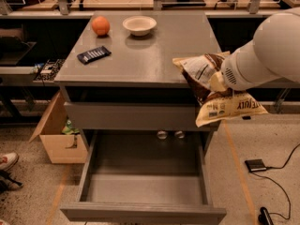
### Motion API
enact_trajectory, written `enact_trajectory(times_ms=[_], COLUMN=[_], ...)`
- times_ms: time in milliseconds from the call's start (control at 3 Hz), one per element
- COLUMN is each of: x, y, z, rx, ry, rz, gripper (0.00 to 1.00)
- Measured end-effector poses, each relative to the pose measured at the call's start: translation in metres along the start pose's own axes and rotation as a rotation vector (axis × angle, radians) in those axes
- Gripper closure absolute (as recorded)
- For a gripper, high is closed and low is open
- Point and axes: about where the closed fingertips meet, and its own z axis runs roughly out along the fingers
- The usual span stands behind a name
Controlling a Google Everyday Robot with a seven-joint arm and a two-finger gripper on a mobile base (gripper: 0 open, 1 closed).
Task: Place brown chip bag into middle drawer
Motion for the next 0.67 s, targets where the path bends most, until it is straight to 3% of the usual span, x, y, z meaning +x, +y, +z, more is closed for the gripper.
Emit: enact_trajectory(times_ms=[333, 667], x=[0.034, 0.033], y=[0.024, 0.034], z=[-0.005, -0.006], rx=[-0.095, -0.135], ry=[0.037, 0.022], rz=[-0.053, -0.117], gripper=[1.00, 1.00])
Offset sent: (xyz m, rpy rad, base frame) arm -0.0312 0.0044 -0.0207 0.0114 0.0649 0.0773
